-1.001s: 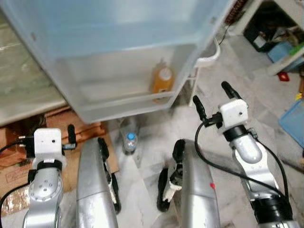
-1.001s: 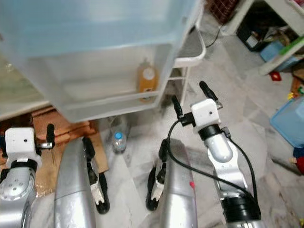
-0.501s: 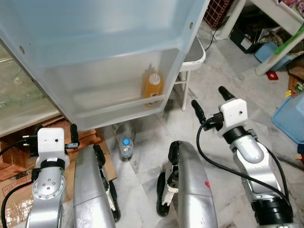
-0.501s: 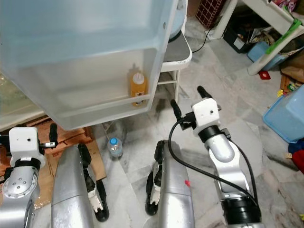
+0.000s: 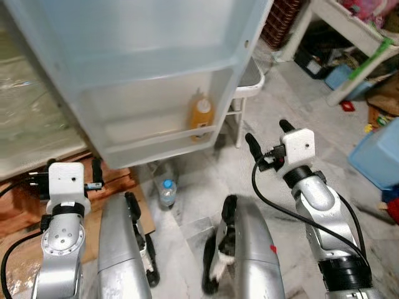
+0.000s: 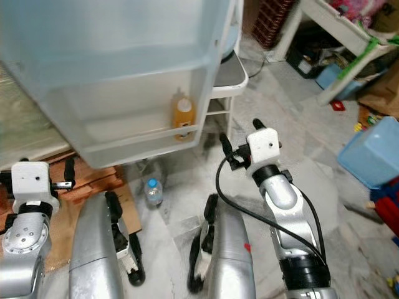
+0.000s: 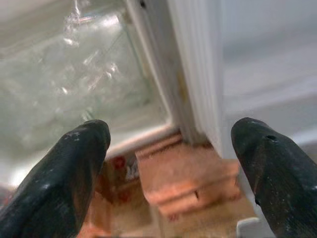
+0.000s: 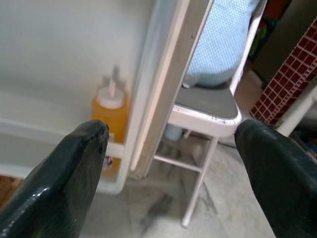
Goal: Restocking fridge
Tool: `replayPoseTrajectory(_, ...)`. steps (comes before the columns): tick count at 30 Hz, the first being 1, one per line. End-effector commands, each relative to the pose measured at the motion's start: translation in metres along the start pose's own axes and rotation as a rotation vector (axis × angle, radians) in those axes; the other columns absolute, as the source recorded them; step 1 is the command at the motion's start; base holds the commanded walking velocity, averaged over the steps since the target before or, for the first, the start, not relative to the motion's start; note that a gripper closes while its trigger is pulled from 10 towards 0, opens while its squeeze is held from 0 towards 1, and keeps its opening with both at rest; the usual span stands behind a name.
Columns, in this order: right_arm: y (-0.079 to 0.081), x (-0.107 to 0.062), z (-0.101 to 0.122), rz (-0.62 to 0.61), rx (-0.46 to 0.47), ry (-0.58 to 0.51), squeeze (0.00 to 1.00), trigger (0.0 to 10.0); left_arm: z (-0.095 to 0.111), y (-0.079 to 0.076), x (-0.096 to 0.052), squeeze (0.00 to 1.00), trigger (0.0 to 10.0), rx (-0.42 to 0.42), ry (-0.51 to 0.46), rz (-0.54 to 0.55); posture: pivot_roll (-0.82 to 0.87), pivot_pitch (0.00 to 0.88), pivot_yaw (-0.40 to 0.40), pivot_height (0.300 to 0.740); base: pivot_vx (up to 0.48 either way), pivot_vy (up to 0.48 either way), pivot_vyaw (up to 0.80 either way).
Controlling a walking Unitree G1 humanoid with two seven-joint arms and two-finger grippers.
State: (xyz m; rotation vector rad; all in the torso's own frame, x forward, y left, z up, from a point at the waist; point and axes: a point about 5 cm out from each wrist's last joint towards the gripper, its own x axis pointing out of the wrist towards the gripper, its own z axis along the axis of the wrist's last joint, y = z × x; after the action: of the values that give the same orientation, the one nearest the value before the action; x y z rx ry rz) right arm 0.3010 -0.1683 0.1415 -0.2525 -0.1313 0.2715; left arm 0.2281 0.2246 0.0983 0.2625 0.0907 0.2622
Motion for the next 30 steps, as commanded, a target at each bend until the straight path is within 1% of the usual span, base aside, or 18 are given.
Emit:
replayPoseTrajectory(1,0.003,-0.003,-0.007,0.021,-0.032,0.032,0.00,10.0,-0.004,0.001,-0.002,0.00,10.0,0.015,0.019,0.007,0.11,0.198,-0.079,0.511,0.000,0.000,0.00)
replayPoseTrajectory(4,0.008,-0.001,-0.004,0.058,-0.027,0.010,0.00,10.0,-0.003,0.002,-0.003,0.00,10.0,0.014,0.013,0.010,0.11,0.200,-0.079,0.511,0.000,0.000,0.00)
replayPoseTrajectory(6,0.010,-0.001,-0.004,0.069,-0.037,0.028,0.00,10.0,-0.003,0.003,-0.002,0.00,10.0,0.011,0.014,0.014,0.11,0.201,-0.079,0.511,0.000,0.000,0.00)
replayPoseTrajectory(7,0.015,0.000,-0.004,0.123,-0.004,0.026,0.00,10.0,-0.004,0.005,-0.002,0.00,10.0,-0.005,0.024,0.027,0.11,0.202,-0.078,0.511,0.000,0.000,0.00)
replayPoseTrajectory(9,0.018,-0.001,-0.003,0.148,0.034,0.020,0.00,10.0,-0.005,0.006,-0.001,0.00,10.0,-0.013,0.033,0.041,0.11,0.205,-0.078,0.511,0.000,0.000,0.00)
replayPoseTrajectory(11,0.019,0.001,-0.003,0.146,0.033,0.018,0.00,10.0,-0.006,0.006,0.000,0.00,10.0,-0.011,0.042,0.044,0.11,0.205,-0.078,0.511,0.000,0.000,0.00)
replayPoseTrajectory(13,0.021,0.003,-0.002,0.150,0.034,0.010,0.00,10.0,-0.008,0.006,0.001,0.00,10.0,-0.010,0.062,0.052,0.11,0.210,-0.076,0.511,0.000,0.345,0.00)
replayPoseTrajectory(15,0.025,0.009,-0.003,0.152,0.041,0.006,0.00,10.0,-0.010,0.006,0.002,0.00,10.0,-0.024,0.080,0.059,0.11,0.216,-0.076,0.511,0.000,0.480,0.62)
replayPoseTrajectory(18,0.029,0.015,-0.005,0.143,0.063,0.016,0.00,10.0,-0.011,0.004,0.001,0.00,10.0,-0.020,0.083,0.055,0.12,0.223,-0.076,0.511,0.000,0.434,0.80)
replayPoseTrajectory(22,0.035,0.024,-0.006,0.156,0.075,0.022,0.00,10.0,-0.009,0.004,0.000,0.00,10.0,-0.015,0.078,0.053,0.13,0.233,-0.074,0.511,0.000,0.000,0.80)
replayPoseTrajectory(26,0.038,0.028,-0.007,0.160,0.077,0.021,0.00,10.0,-0.009,0.006,-0.002,0.00,10.0,-0.003,0.082,0.051,0.13,0.242,-0.070,0.511,0.000,0.000,0.80)
replayPoseTrajectory(28,0.036,0.033,-0.012,0.129,0.072,0.050,0.00,10.0,-0.010,0.005,-0.002,0.00,10.0,0.012,0.085,0.037,0.14,0.245,-0.070,0.511,0.000,0.000,0.00)
replayPoseTrajectory(30,0.035,0.035,-0.015,0.112,0.066,0.068,0.00,10.0,-0.010,0.004,-0.002,0.00,10.0,0.010,0.086,0.032,0.14,0.246,-0.070,0.511,0.000,0.000,0.00)
